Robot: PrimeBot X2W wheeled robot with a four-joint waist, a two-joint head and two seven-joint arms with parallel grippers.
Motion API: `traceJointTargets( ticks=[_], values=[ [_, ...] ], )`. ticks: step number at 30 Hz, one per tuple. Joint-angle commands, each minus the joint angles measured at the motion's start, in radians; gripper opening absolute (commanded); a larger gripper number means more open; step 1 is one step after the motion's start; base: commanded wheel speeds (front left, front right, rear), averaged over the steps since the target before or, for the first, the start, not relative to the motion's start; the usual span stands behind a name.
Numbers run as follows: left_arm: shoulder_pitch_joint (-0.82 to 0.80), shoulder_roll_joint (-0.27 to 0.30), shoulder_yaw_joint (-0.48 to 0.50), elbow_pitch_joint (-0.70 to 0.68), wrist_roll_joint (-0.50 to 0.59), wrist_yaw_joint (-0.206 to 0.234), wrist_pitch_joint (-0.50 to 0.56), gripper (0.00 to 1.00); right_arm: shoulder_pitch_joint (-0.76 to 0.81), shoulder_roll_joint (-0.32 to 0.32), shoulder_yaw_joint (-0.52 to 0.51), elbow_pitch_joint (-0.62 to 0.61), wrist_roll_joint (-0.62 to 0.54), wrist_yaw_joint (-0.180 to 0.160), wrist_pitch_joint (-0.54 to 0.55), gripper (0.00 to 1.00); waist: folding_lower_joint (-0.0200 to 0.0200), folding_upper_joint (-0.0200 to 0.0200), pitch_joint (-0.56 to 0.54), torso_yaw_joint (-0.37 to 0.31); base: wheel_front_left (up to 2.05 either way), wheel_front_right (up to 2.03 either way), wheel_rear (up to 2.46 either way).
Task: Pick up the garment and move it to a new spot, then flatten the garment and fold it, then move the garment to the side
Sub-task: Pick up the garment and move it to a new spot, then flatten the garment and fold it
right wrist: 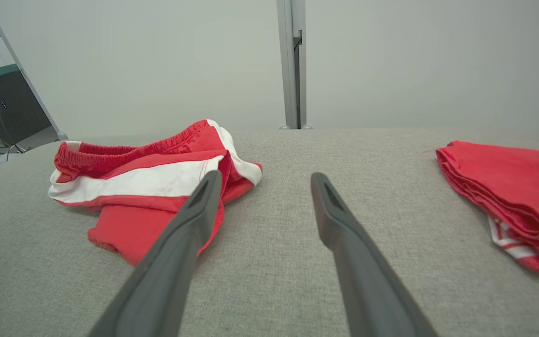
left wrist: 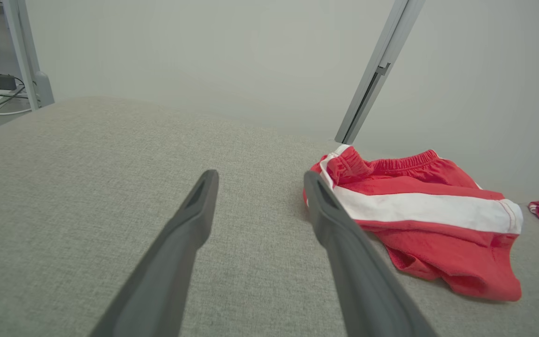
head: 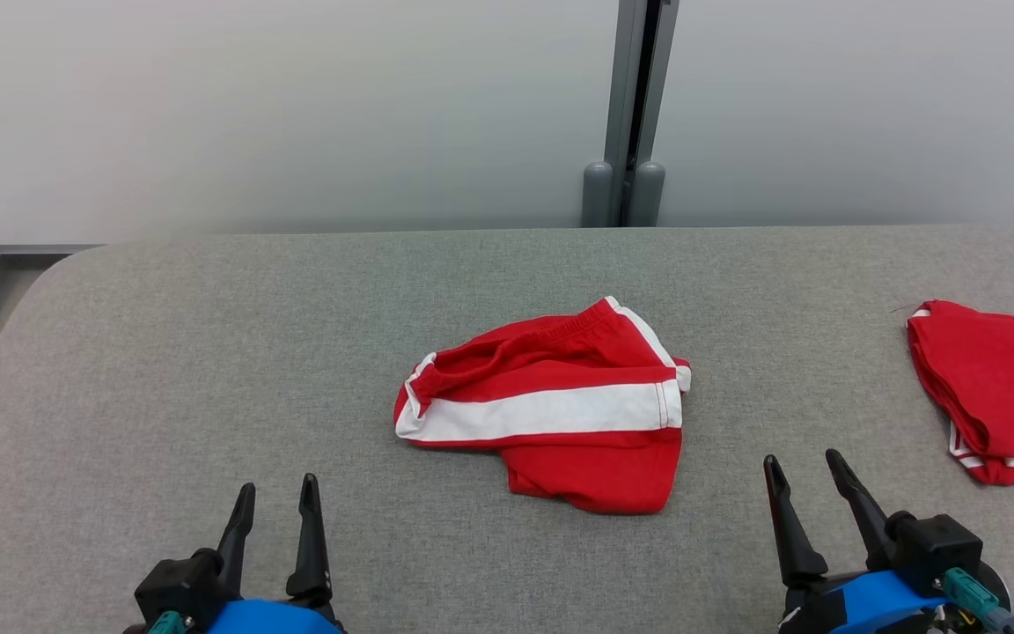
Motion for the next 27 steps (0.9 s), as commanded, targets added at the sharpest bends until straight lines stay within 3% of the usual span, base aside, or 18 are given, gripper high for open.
traceJointTargets(
  ticks=[1, 27],
  values=[
    [0.006, -0.001, 0.006, 0.003, 0.005, -0.005, -0.004, 1.0, 0.0, -0.002, 0.001, 0.002, 0.002, 0.0, -0.003, 1.0, 0.0001, 0.0, 0.0, -0.001, 0.0, 0.0, 0.0],
    [-0.055, -0.015, 0.014, 0.033, 0.044, -0.042, -0.003, 1.0, -0.028, -0.002, -0.004, -0.004, -0.01, 0.0, -0.003, 1.0, 0.0001, 0.0, 0.038, -0.002, 0.0, 0.0, 0.0]
  ],
)
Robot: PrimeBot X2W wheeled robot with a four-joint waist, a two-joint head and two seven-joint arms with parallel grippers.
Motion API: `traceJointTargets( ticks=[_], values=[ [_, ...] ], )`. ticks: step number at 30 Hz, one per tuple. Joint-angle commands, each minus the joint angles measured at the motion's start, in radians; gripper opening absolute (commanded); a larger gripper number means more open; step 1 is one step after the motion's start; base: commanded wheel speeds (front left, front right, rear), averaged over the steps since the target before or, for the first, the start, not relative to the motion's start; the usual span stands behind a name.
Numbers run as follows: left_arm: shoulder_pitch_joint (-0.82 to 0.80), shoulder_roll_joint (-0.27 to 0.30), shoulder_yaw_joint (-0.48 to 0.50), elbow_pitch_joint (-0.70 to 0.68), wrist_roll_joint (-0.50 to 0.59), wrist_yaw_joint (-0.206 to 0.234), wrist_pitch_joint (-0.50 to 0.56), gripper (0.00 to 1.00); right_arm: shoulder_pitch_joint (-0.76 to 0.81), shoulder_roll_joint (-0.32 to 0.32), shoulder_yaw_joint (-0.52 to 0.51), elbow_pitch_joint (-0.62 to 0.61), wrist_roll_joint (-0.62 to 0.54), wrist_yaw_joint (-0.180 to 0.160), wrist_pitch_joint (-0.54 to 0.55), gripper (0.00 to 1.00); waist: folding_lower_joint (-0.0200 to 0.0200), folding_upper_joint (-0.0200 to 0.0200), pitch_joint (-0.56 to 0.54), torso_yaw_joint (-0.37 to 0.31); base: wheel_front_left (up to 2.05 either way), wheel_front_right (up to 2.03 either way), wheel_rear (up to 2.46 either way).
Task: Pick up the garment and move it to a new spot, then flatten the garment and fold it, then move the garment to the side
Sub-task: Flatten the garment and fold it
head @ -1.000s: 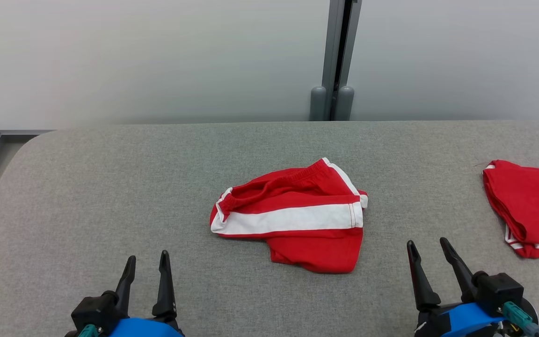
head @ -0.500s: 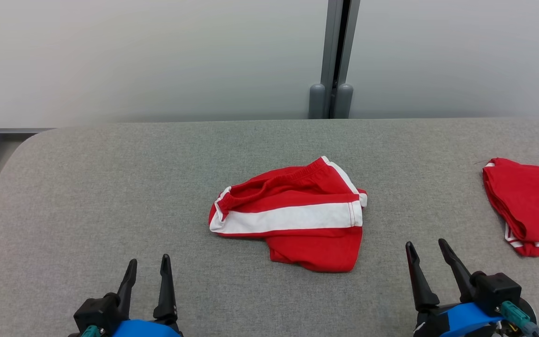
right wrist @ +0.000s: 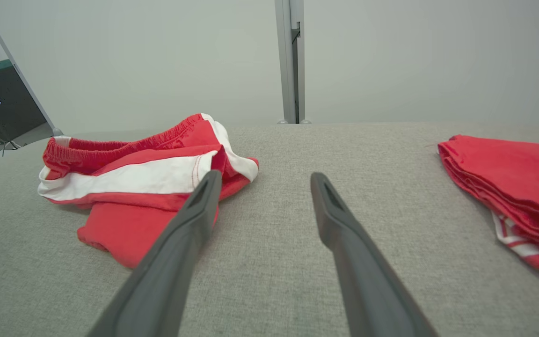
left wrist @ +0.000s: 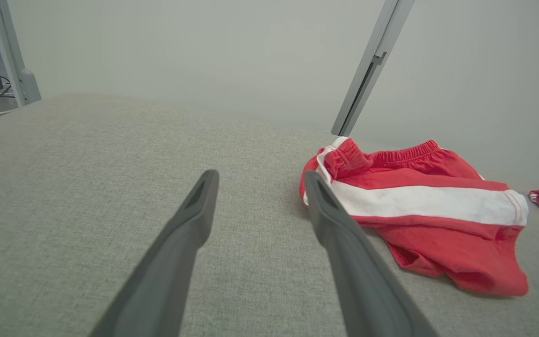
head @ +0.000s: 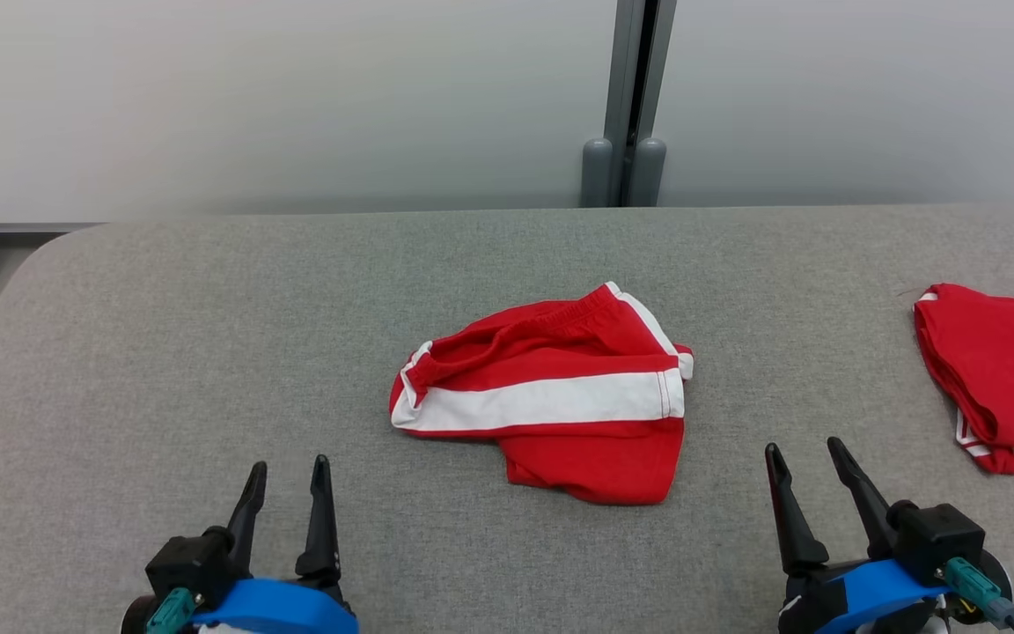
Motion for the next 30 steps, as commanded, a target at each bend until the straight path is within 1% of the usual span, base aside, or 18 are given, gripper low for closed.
traceJointTargets(
  ticks=[1, 4, 9, 13, 16, 24, 26, 30],
  values=[
    [-0.034, 0.004, -0.008, 0.0, 0.008, -0.009, 0.002, 1.0, -0.015, -0.002, -0.001, -0.006, -0.007, 0.0, -0.003, 1.0, -0.0001, 0.0, 0.007, 0.001, 0.0, 0.0, 0.0],
    [-0.088, 0.018, -0.039, 0.001, 0.039, -0.022, 0.023, 1.0, -0.022, -0.002, -0.002, -0.008, -0.01, 0.0, -0.003, 1.0, -0.0001, 0.0, 0.021, 0.001, 0.0, 0.0, 0.0],
    [-0.219, 0.033, -0.128, 0.026, 0.112, -0.053, 0.076, 1.0, -0.04, -0.002, 0.007, -0.01, -0.016, 0.0, -0.003, 1.0, -0.0001, 0.0, 0.049, -0.004, 0.0, 0.0, 0.0],
    [-0.328, 0.038, -0.208, 0.084, 0.159, -0.081, 0.124, 1.0, -0.059, -0.002, 0.022, -0.011, -0.016, 0.0, -0.003, 1.0, -0.0001, 0.0, 0.078, -0.019, 0.0, 0.0, 0.0],
    [-0.399, 0.049, -0.265, 0.14, 0.186, -0.094, 0.156, 1.0, -0.069, -0.002, 0.029, -0.011, -0.016, 0.0, -0.003, 1.0, -0.0001, 0.0, 0.102, -0.034, 0.0, 0.0, 0.0],
    [-0.558, 0.083, -0.372, 0.306, 0.198, -0.108, 0.223, 1.0, -0.092, -0.002, 0.041, -0.011, -0.018, 0.0, -0.003, 1.0, -0.0001, 0.0, 0.153, -0.065, 0.0, 0.0, 0.0],
    [-0.571, 0.09, -0.381, 0.329, 0.195, -0.106, 0.233, 1.0, -0.095, -0.002, 0.042, -0.011, -0.016, 0.0, -0.003, 1.0, -0.0001, 0.0, 0.157, -0.068, 0.0, 0.0, 0.0],
    [-0.605, 0.113, -0.445, 0.397, 0.173, -0.106, 0.271, 1.0, -0.092, -0.002, 0.045, -0.01, -0.01, 0.0, -0.003, 1.0, -0.0001, 0.0, 0.164, -0.076, 0.0, 0.0, 0.0]
  ],
)
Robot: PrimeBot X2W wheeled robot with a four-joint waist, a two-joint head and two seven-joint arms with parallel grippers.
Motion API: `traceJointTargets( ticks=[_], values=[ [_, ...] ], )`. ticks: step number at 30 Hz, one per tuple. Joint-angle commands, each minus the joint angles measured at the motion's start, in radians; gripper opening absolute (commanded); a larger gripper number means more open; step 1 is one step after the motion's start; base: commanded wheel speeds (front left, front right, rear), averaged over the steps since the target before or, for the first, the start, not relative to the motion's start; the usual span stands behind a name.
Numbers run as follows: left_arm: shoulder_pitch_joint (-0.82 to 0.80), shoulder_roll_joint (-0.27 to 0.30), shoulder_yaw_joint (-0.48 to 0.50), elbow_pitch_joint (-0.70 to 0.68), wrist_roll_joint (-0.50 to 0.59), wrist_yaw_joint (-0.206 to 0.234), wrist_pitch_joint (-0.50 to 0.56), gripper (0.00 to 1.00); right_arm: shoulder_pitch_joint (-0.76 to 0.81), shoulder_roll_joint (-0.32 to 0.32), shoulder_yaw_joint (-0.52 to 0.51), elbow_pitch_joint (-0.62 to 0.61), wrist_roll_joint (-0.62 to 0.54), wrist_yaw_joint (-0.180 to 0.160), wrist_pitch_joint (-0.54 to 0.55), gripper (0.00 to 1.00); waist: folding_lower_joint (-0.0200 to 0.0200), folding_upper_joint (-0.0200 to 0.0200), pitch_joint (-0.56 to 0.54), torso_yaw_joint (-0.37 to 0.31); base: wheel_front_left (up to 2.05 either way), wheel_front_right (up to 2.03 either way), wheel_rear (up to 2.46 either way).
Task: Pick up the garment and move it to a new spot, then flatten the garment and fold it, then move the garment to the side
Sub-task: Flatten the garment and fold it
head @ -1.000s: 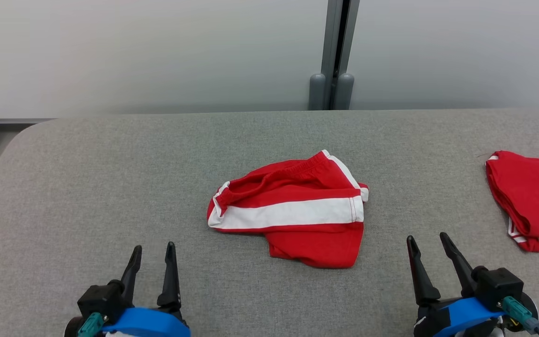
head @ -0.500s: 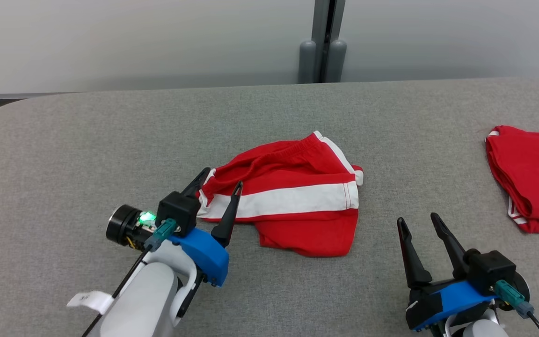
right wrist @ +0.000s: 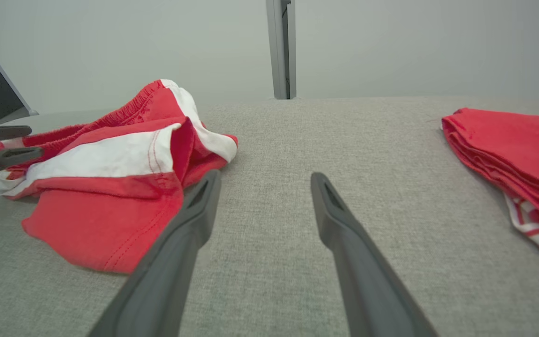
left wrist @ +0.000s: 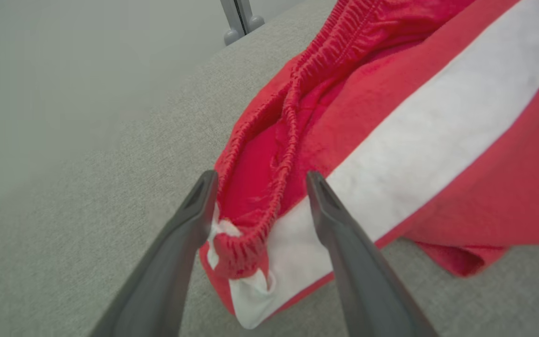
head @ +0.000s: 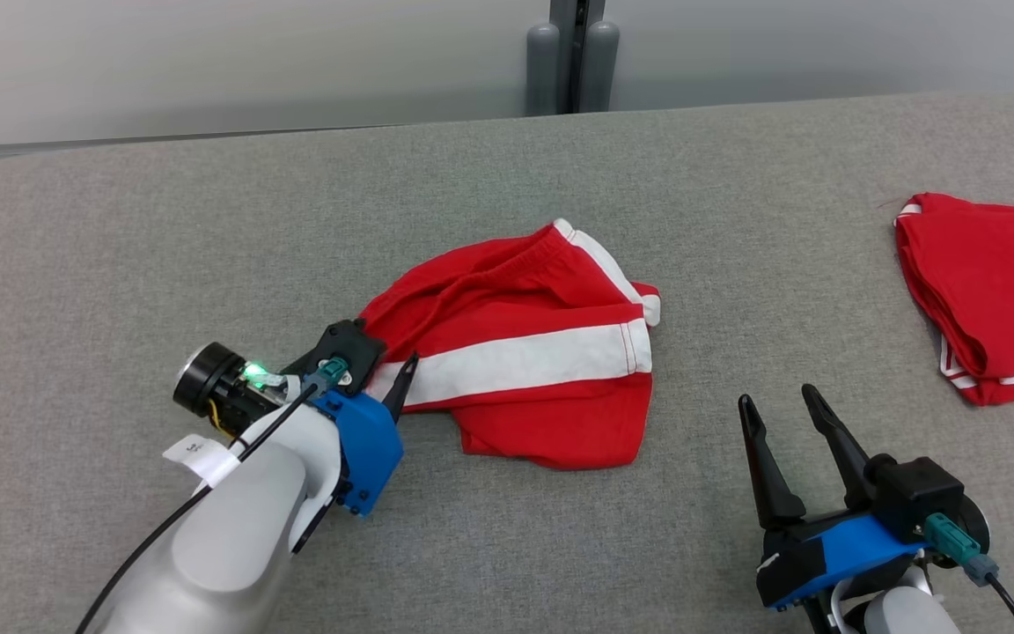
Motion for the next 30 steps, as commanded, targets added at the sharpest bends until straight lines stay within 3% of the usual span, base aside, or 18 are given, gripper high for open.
traceJointTargets(
  ticks=[1, 2, 4, 7, 8, 9, 13, 23, 30],
  values=[
    [-0.021, 0.009, -0.005, 0.007, -0.005, -0.001, 0.004, 1.0, -0.006, -0.002, 0.001, -0.001, 0.005, 0.0, -0.003, 1.0, -0.0001, -0.0001, 0.0, -0.001, 0.0, 0.0, 0.0],
    [-0.027, 0.019, -0.021, 0.016, -0.009, -0.001, 0.009, 1.0, -0.005, -0.002, 0.001, -0.001, 0.005, 0.0, -0.003, 1.0, -0.0001, -0.0001, 0.0, -0.002, 0.0, 0.0, 0.0],
    [-0.034, 0.03, -0.05, 0.037, -0.019, -0.001, 0.02, 0.71, -0.003, -0.002, 0.001, -0.001, 0.007, 0.0, -0.003, 1.0, -0.0001, -0.0001, -0.001, -0.004, 0.0, 0.0, 0.0],
    [-0.046, 0.046, -0.08, 0.06, -0.024, -0.001, 0.022, 0.38, -0.001, -0.002, 0.001, 0.0, 0.01, 0.0, -0.003, 1.0, -0.0001, -0.0001, -0.002, -0.006, 0.0, 0.0, 0.0],
    [-0.049, 0.048, -0.085, 0.068, -0.029, -0.001, 0.019, 0.25, -0.002, -0.002, 0.002, 0.0, 0.011, 0.0, -0.003, 1.0, -0.0001, -0.0001, -0.002, -0.007, 0.0, 0.0, 0.0],
    [-0.051, 0.048, -0.087, 0.075, -0.033, -0.001, 0.017, 0.0, -0.003, -0.002, 0.003, -0.001, 0.01, 0.0, -0.003, 1.0, -0.0001, -0.0001, -0.003, -0.008, 0.0, 0.0, 0.0],
    [-0.053, 0.036, -0.078, 0.088, -0.083, -0.001, -0.012, 0.0, -0.004, -0.002, 0.006, -0.001, 0.013, 0.0, -0.003, 1.0, -0.0001, -0.0001, -0.007, -0.009, 0.0, 0.0, 0.0],
    [0.01, -0.022, 0.012, -0.054, -0.409, -0.001, -0.054, 0.0, 0.016, -0.002, -0.024, 0.013, 0.005, 0.0, -0.003, 1.0, -0.0001, -0.0001, -0.042, 0.023, 0.0, 0.0, 0.0],
    [0.113, 0.012, 0.103, -0.232, -0.595, 0.01, -0.023, 0.0, 0.025, -0.002, -0.03, 0.022, 0.008, 0.0, -0.003, 1.0, -0.0001, -0.0001, -0.074, 0.044, 0.0, 0.0, 0.0]
  ],
)
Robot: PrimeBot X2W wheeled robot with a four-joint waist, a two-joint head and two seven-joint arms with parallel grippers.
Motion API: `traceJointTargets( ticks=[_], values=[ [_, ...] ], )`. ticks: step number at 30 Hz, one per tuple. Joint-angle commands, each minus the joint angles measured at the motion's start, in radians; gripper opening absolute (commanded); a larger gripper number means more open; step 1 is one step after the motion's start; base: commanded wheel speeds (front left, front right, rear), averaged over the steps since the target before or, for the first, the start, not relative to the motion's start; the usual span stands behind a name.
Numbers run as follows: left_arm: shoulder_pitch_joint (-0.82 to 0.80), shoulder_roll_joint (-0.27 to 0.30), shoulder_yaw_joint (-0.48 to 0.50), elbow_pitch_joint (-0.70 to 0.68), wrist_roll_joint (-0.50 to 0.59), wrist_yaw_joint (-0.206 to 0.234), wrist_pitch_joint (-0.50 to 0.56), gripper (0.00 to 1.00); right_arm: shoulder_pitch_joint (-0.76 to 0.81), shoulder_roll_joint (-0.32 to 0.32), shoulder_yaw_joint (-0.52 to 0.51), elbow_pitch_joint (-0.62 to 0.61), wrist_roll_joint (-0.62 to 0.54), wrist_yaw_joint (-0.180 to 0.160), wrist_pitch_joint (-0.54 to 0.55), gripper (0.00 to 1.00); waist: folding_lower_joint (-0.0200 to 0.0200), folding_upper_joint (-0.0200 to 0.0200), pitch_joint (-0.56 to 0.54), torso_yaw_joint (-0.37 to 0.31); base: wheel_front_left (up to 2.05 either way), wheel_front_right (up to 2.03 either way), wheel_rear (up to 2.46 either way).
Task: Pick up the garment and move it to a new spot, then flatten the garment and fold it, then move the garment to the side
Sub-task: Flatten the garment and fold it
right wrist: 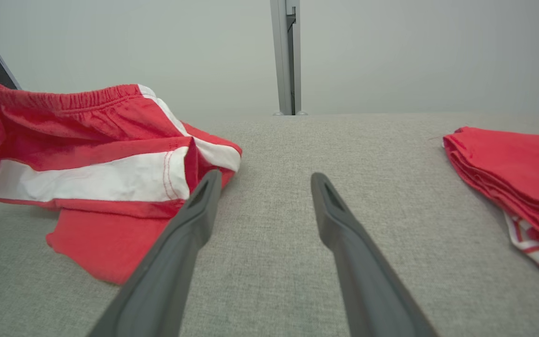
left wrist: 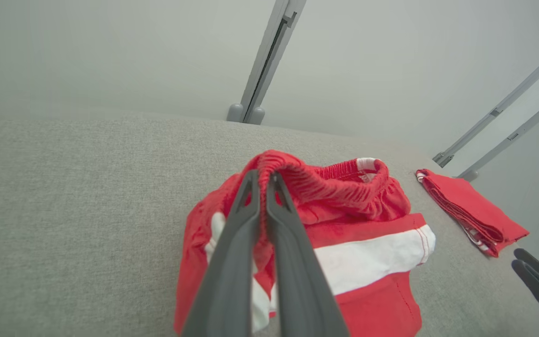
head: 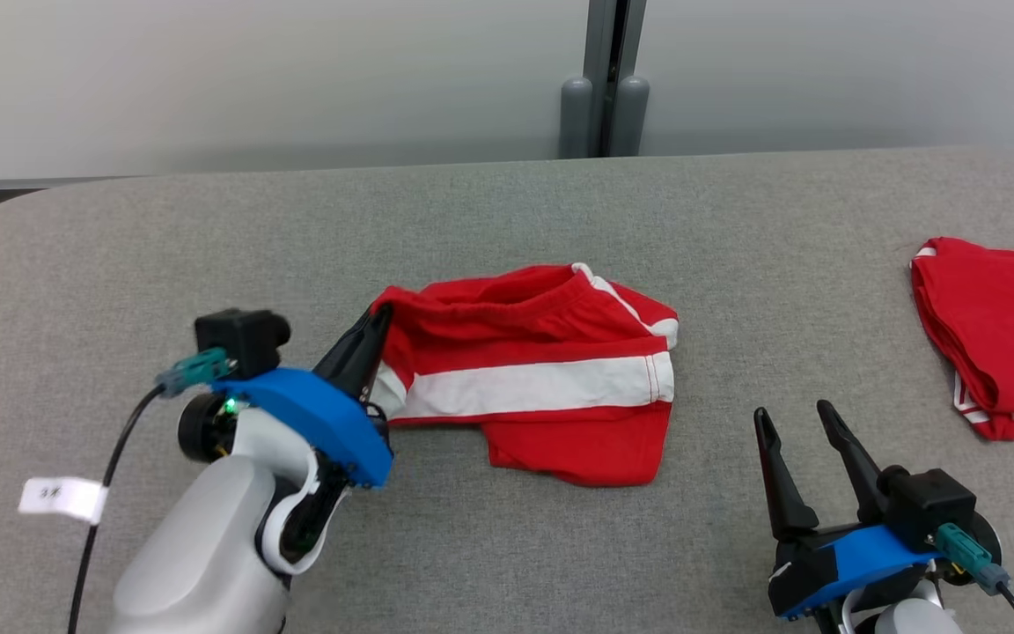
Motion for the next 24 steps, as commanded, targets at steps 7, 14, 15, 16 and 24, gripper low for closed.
traceJointTargets(
  ticks=[7, 14, 15, 16, 24],
  values=[
    [0.133, 0.053, 0.091, -0.095, -0.088, 0.082, 0.005, 0.0, 0.014, -0.002, -0.007, 0.005, 0.0, 0.0, -0.003, 1.0, 0.0001, 0.0, -0.011, 0.011, 0.0, 0.0, 0.0],
    [0.197, 0.082, 0.158, -0.013, -0.142, 0.133, -0.002, 0.0, -0.001, -0.002, 0.002, 0.004, -0.002, 0.0, -0.003, 1.0, 0.0001, 0.0, 0.001, 0.009, 0.0, 0.0, 0.0],
    [0.202, 0.085, 0.164, 0.002, -0.147, 0.136, -0.006, 0.0, -0.003, -0.002, 0.003, 0.003, -0.003, 0.0, -0.003, 1.0, 0.0001, 0.0, 0.003, 0.008, 0.0, 0.0, 0.0],
    [0.205, 0.086, 0.168, 0.016, -0.152, 0.136, -0.007, 0.0, -0.004, -0.002, 0.004, 0.002, -0.004, 0.0, -0.003, 1.0, 0.0001, 0.0, 0.005, 0.007, 0.0, 0.0, 0.0],
    [0.198, 0.068, 0.165, 0.131, -0.158, 0.133, -0.013, 0.0, -0.026, -0.002, 0.01, 0.008, -0.016, 0.0, -0.003, 1.0, 0.0001, 0.0, 0.01, 0.011, 0.0, 0.0, 0.0]
  ],
)
